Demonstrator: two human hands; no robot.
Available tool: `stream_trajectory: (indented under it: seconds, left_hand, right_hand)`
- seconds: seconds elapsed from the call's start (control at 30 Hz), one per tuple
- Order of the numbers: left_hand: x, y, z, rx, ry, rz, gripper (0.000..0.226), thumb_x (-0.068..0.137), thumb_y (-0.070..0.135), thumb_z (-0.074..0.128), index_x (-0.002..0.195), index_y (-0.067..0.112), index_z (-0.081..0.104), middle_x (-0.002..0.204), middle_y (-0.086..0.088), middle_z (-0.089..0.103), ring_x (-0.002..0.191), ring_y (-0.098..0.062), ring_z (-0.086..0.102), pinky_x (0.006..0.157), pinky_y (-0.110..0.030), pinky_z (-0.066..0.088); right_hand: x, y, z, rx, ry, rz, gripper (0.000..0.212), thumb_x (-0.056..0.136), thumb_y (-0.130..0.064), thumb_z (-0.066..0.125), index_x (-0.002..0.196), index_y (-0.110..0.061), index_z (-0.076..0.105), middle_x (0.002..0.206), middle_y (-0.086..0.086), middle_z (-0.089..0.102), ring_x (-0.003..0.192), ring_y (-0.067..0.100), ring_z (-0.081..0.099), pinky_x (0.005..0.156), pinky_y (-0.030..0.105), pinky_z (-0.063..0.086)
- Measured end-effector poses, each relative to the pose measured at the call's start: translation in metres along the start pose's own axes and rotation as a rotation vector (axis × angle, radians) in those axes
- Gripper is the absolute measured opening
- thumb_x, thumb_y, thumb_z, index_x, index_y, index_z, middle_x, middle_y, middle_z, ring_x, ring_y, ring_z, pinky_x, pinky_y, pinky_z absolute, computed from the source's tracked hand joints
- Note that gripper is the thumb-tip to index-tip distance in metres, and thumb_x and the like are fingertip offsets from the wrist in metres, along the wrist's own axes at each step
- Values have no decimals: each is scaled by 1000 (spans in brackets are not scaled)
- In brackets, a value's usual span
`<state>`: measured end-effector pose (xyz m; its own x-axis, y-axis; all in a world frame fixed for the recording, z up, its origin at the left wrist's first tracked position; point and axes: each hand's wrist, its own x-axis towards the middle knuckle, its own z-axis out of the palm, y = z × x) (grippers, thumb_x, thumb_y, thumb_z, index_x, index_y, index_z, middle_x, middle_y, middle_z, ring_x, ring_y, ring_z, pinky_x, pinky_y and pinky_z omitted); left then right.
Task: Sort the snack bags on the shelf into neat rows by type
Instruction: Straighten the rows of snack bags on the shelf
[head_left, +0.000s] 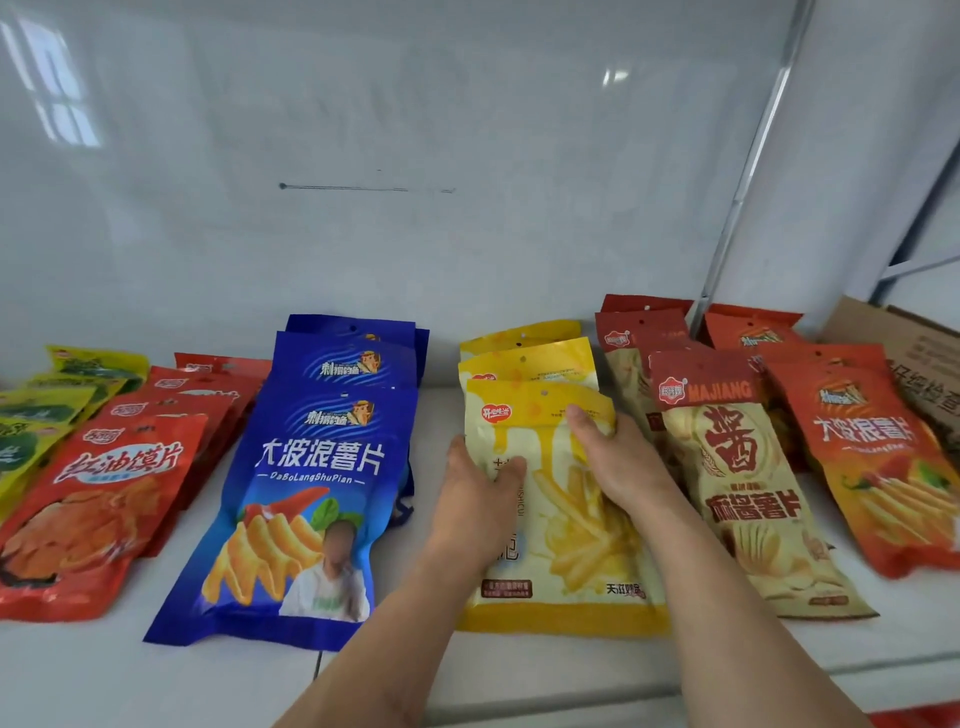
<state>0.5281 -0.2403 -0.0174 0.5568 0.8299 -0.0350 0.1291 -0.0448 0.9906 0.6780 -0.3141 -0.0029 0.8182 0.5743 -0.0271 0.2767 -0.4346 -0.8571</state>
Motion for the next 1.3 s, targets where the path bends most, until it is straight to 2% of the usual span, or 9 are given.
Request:
stream_trajectory:
  seconds: [0.13,0.27,0.4,0.67,0.83,0.97,1.07,1.17,1.3]
  left_hand:
    - [4,6,-10,32,-35,7,21,95,34,62,114,32,54,101,8,73,80,-7,73,65,-27,59]
    - [4,10,-11,-53,-9,41,16,98,29,59,113,32,56,98,9,74,82,-9,74,76,-35,62]
    - [5,12,-6,-32,61,27,24,98,27,58,119,32,48,100,13,68,87,-8,69,70,-27,56]
    - [10,13,-1,31,36,-70,40,94,15,59,128,29,43,117,3,65,99,-17,68,78,-34,58]
    - [25,32,-8,20,10,-214,32,91,18,62,119,19,46,103,-4,68,88,-22,69,73,-38,58]
    - [31,40,1,119,101,-183,54,95,45,53,137,14,38,113,-4,59,98,-24,60,86,-39,52]
    - [30,38,11,156,163,-100,52,100,40,51,141,13,36,120,-7,60,95,-23,55,81,-33,44]
    - [32,30,16,261,214,0,48,103,34,49,144,14,34,139,-8,54,119,-29,56,81,-31,37]
    - [34,10,23,380,236,107,53,104,38,41,152,24,25,150,-3,45,129,-30,51,99,-42,43]
  right_hand:
    - [4,-4,1,-24,38,11,80,86,-73,49,141,-16,47,137,6,56,124,30,54,97,40,43]
    - [2,-8,6,32,134,-125,65,89,-61,58,138,-18,49,128,2,60,120,26,57,89,33,42]
    - [9,-11,12,-75,189,-179,87,87,-67,56,154,-21,26,156,4,36,142,27,36,113,44,34]
    - [14,4,24,-108,100,-87,93,79,-74,58,152,-25,27,149,2,47,132,30,48,104,49,43]
    - [14,-4,15,-290,122,-109,101,83,-76,49,157,-19,11,161,6,26,145,31,29,113,48,28]
    - [22,-23,13,-415,174,-220,95,86,-76,41,158,-23,9,164,6,15,149,30,19,117,47,22]
    - [35,-31,19,-509,153,-293,89,89,-75,37,158,-26,11,165,5,12,151,27,13,119,46,18]
    - [49,-38,24,-652,150,-374,82,91,-75,28,157,-29,15,166,2,9,152,25,8,120,48,15]
    - [63,-40,29,-735,100,-411,78,92,-75,23,156,-31,20,166,0,9,152,24,4,118,50,13]
